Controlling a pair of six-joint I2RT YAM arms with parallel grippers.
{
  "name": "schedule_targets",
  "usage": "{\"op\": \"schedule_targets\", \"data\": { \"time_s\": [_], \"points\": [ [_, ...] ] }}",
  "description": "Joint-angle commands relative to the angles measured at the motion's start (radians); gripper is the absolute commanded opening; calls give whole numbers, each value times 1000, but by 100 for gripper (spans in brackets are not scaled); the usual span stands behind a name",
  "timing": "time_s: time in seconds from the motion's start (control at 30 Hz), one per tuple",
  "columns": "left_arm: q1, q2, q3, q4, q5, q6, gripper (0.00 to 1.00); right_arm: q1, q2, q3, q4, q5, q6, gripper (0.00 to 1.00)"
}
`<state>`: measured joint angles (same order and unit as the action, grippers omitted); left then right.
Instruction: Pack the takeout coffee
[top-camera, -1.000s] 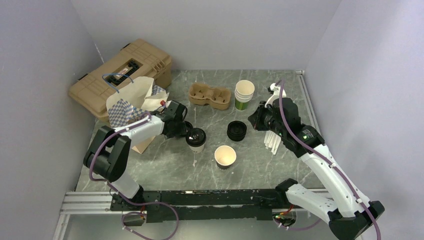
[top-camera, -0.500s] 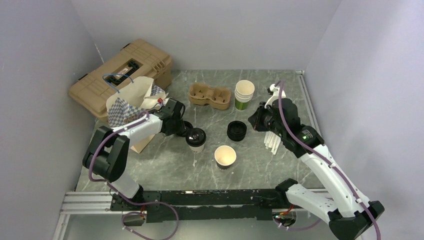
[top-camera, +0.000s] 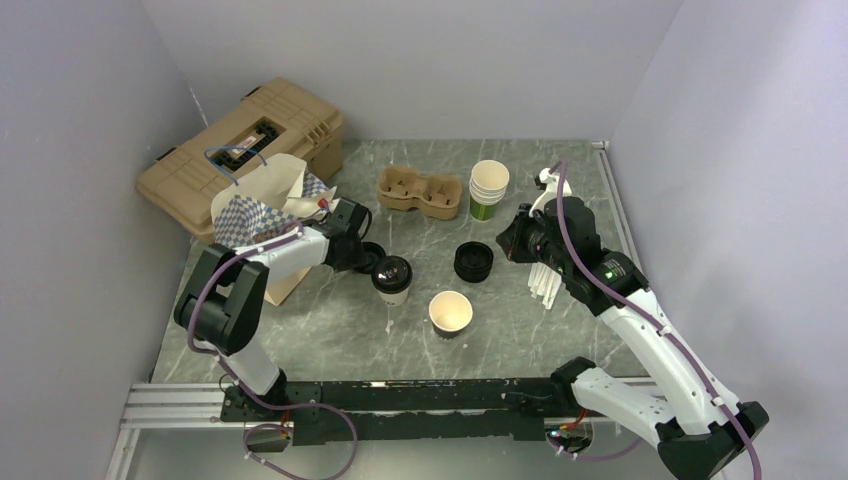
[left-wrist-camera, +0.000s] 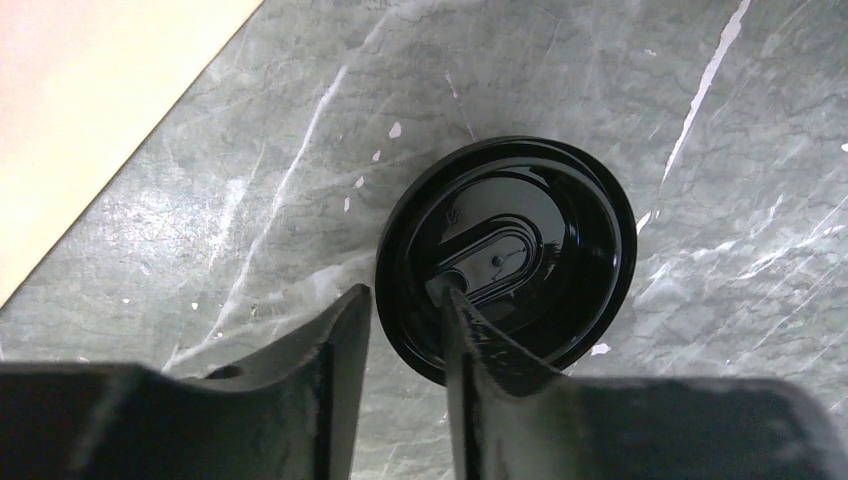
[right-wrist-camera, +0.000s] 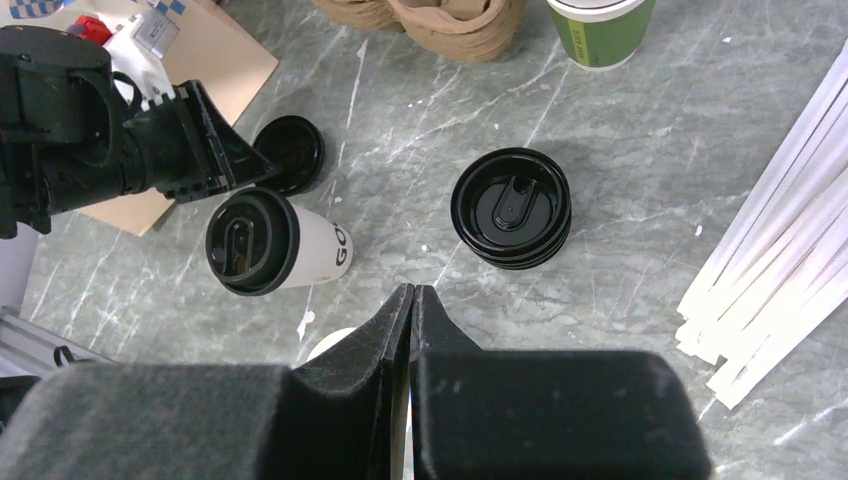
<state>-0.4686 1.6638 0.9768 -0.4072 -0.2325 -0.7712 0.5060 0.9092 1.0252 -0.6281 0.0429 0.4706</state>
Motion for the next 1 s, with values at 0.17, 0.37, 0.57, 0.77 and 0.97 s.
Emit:
{"op": "schedule_targets", "data": {
  "time_s": [0.17, 0.37, 0.57, 0.77, 0.97],
  "points": [
    [23, -9, 21, -8, -14, 0, 19, 5, -10, 6, 24, 7, -19, 7],
    [23, -78, 72, -61, -45, 31, 8, 5, -8, 15, 21, 8, -20, 7],
    [23, -162, 137, -141, -77, 80, 0, 5, -5, 24, 24, 3, -20, 7],
    [22, -230, 203, -215, -106, 124, 0, 5, 1, 31, 28, -1, -20, 7],
    [23, -286, 257, -264, -99, 168, 0, 5, 5, 45, 27, -3, -23, 7]
  ]
}}
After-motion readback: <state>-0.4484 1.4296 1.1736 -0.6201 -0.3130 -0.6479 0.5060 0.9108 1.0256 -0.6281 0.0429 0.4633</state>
